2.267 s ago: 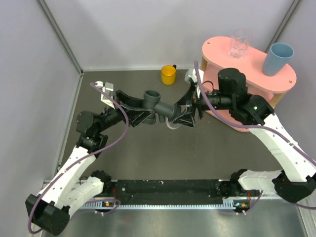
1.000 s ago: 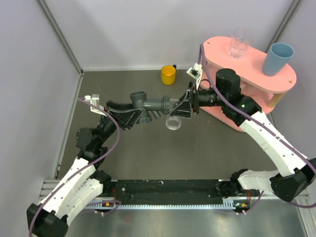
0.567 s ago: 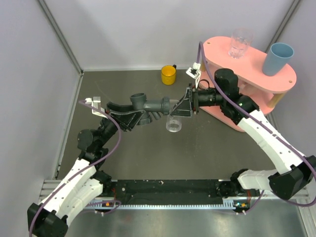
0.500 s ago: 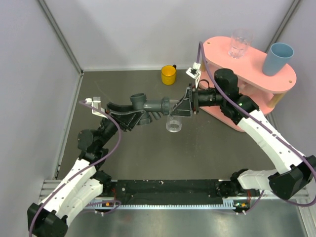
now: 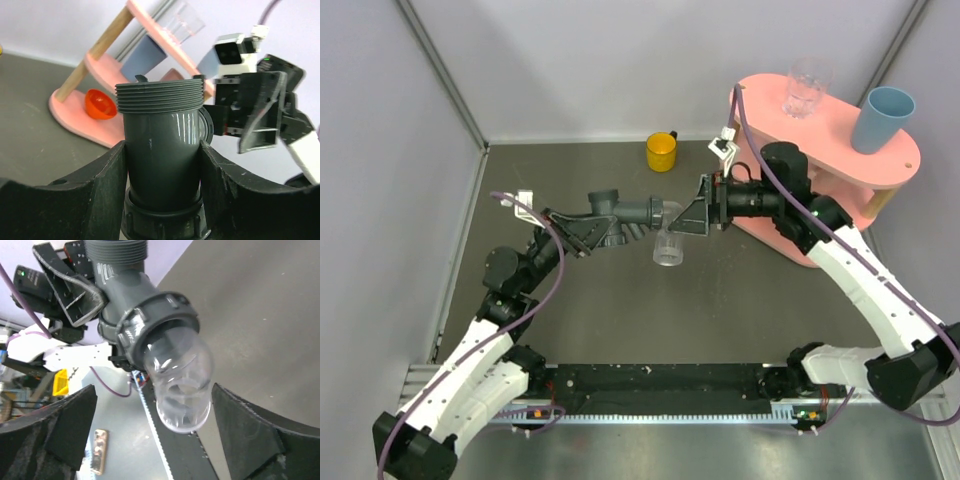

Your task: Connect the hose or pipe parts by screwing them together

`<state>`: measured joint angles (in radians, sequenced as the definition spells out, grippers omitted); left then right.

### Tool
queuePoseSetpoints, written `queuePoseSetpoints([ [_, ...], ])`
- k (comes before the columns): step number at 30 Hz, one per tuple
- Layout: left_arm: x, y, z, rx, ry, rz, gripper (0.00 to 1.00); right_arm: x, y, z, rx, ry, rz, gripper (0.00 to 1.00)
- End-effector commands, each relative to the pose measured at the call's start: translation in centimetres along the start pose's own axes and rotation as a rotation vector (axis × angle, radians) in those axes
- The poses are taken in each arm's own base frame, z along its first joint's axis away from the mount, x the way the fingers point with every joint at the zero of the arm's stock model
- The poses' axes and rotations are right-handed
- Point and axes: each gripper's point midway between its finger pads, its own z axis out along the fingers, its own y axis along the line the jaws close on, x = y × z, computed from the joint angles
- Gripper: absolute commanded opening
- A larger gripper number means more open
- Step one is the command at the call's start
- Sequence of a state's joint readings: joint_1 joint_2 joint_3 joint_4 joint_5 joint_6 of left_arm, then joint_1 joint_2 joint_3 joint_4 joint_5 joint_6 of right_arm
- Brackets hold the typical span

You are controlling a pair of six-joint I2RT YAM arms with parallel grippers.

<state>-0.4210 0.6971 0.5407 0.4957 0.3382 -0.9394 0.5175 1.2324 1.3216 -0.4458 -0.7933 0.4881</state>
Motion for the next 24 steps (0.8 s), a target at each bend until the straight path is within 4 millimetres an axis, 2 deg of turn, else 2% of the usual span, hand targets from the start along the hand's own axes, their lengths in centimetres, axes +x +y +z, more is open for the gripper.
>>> queuePoseSetpoints([
  [1,-1.6,0.6,0.6,-0.067,-0.039,0.019,0.00,-0.9,0.7,-1.8,0.055,-0.063,-0.031,0.99],
  [4,-1.0,1.5,0.6,-0.102,-0.017,0.006,0.00,-1.2,0.5,-2.3,0.100,-0.071,-0.040,0.99],
  [6,-0.6,2.8,0.5,-0.154,-0.018,-0.002,0.00,-1.5,0.6,-2.9,0.131,-0.080,-0.050,0.99],
  [12,2.5,9.0,0.0,-0.327,0.078,-0.034,0.00,-2.7,1.8,-4.5,0.172,-0.123,-0.112,0.99],
  [13,3.4,10.5,-0.1,-0.370,0.105,-0.052,0.00,-2.8,1.7,-4.8,0.186,-0.130,-0.119,0.99],
  [18,4.5,13.2,0.1,-0.407,0.148,-0.095,0.00,-2.9,2.6,-6.1,0.207,-0.140,-0.166,0.99],
  [19,5.7,14.8,-0.1,-0.454,0.200,-0.107,0.00,-2.8,2.6,-6.2,0.209,-0.135,-0.168,0.99],
  [21,6.0,15.6,0.4,-0.497,0.266,-0.089,0.00,-2.7,3.3,-6.5,0.193,-0.131,-0.190,0.99],
  [22,7.1,17.0,0.2,-0.543,0.328,-0.096,0.00,-2.5,3.5,-6.7,0.189,-0.125,-0.190,0.99],
  [24,8.4,18.6,-0.2,-0.603,0.401,-0.136,0.00,-2.6,3.8,-7.3,0.199,-0.137,-0.211,0.99],
])
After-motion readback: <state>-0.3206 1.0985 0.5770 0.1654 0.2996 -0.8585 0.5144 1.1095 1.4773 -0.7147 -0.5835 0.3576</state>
